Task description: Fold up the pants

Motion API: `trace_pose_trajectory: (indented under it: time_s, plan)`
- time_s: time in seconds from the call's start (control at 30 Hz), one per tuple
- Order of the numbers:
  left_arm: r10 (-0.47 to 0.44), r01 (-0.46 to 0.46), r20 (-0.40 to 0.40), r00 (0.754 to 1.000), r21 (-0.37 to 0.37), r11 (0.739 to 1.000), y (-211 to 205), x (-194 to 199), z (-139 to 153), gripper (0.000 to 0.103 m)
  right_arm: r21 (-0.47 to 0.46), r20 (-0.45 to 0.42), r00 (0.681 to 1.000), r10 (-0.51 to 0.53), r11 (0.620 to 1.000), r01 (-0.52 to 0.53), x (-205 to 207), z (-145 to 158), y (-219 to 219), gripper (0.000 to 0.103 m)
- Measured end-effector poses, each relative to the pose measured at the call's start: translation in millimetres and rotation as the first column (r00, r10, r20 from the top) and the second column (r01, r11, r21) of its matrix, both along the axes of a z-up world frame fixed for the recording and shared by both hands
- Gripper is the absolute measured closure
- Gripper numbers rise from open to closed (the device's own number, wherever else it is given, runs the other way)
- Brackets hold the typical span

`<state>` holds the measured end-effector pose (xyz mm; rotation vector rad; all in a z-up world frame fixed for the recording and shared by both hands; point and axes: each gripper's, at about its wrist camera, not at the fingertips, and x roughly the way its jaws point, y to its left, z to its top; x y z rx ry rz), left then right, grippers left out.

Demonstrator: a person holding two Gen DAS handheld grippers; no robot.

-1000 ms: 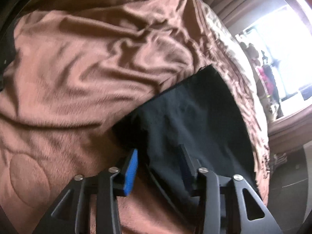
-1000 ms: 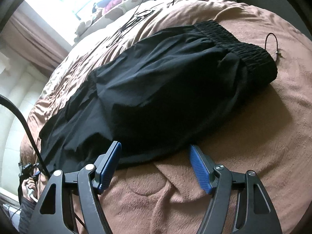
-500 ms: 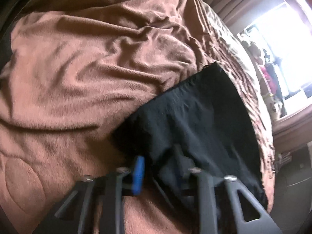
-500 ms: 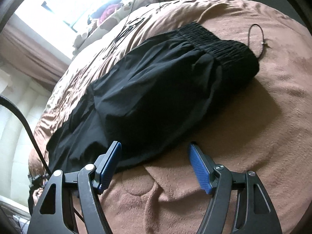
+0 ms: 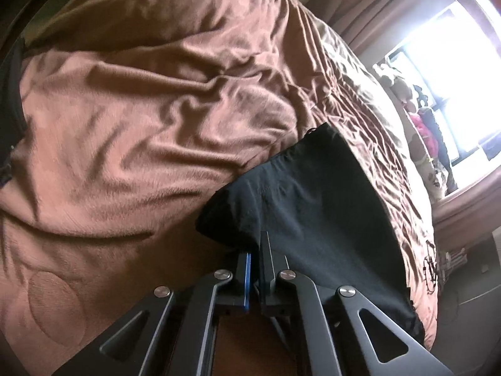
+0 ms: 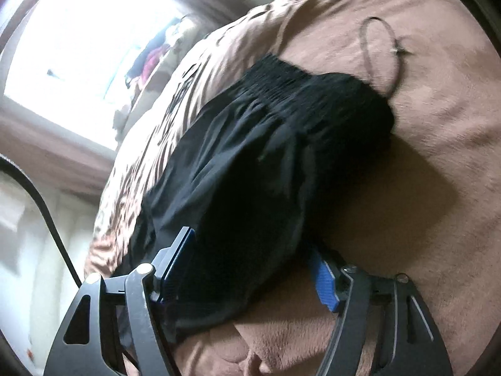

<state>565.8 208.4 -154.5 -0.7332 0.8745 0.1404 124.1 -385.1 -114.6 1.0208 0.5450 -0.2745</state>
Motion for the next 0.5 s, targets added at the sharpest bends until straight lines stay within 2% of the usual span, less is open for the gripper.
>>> trace_pose_trajectory:
  time_s: [0.1,0.27,0.33,0.4,0.47,0.5]
  plan:
    - [-0.003,0.003,0.007,1.0,0.01,1.0,-2,2,7,0.099,-0.034,-0.009,1.0,-0.026,0.999,0.026,-11,0,6,0.037]
    - [0.011,-0.011,0.01,1.0,0.027,1.0,-3,3,16,0.099,-0.008,0.034,0.999,-0.02,1.0,0.02,-8,-6,5,0.037]
    - [0.015,-0.015,0.01,1.0,0.032,0.999,-3,4,19,0.1,-0.029,0.027,1.0,-0.014,0.999,0.014,0,-6,3,0.05]
    - [0.01,-0.011,0.016,1.0,0.039,0.999,-3,4,24,0.1,-0.015,0.01,1.0,-0.022,1.0,0.022,4,-9,-2,0.082]
    - [0.001,-0.002,0.024,1.0,0.046,0.999,-4,3,30,0.1,0.004,0.032,0.999,-0.029,1.0,0.029,0,-9,-7,0.096]
    - [-0.003,0.002,0.028,1.0,0.053,0.999,-4,2,34,0.1,-0.008,0.04,0.999,-0.028,1.0,0.028,-4,-5,-6,0.099]
